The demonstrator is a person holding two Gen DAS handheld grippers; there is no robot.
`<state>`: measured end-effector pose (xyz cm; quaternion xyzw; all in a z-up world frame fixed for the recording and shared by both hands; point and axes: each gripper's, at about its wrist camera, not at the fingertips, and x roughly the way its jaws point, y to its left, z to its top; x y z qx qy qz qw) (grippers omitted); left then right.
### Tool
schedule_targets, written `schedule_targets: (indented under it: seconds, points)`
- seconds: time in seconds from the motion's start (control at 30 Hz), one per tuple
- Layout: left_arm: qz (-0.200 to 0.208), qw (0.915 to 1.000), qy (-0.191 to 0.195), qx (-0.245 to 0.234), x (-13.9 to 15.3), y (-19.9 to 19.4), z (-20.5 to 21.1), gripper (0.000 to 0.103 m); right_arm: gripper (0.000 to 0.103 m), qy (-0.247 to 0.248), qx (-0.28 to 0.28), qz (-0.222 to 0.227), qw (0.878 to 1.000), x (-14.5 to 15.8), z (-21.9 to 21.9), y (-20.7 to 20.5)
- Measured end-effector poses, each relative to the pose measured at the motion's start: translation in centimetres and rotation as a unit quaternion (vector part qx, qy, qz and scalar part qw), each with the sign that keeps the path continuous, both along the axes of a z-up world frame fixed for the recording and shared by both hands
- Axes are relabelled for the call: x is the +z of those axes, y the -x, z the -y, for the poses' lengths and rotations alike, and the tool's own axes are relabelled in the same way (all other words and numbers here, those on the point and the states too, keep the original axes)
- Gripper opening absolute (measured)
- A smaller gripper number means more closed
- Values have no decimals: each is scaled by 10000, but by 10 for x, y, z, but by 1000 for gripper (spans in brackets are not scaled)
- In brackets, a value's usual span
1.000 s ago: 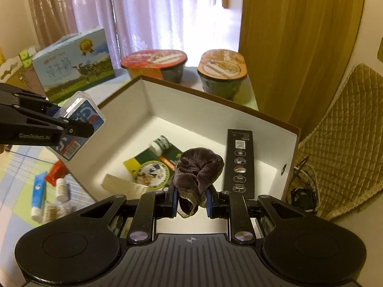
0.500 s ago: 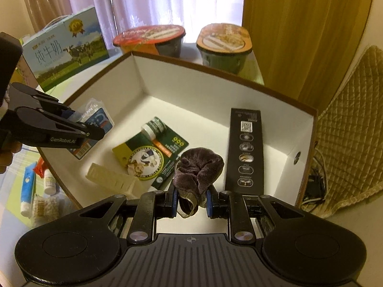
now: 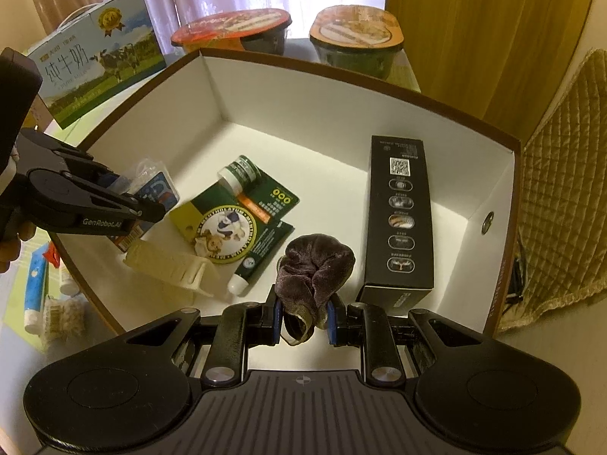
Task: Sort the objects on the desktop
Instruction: 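Release the clear plastic box into the brown box while the right tool drops the scrunchie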
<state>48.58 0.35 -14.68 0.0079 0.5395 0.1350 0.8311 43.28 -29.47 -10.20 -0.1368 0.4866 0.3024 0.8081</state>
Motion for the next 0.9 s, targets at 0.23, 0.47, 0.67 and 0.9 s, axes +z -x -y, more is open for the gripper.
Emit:
schedule_targets:
  seconds: [0.23, 0.47, 0.67, 0.9]
  points:
    - [9, 10000, 66, -10, 0, 3, 1, 27, 19, 26, -35, -72, 10000, -2, 0, 0]
    - [113, 9999, 123, -33, 11, 8, 5, 35, 19, -20, -97, -218, 9997, -4, -2, 3]
    - [154, 9998, 125, -49, 19, 13, 9, 40, 35, -48, -304, -225, 9993, -4, -2, 2]
    - [200, 9998, 69, -59, 26, 18, 12, 59, 65, -39, -421, -95, 9991, 2, 0, 6]
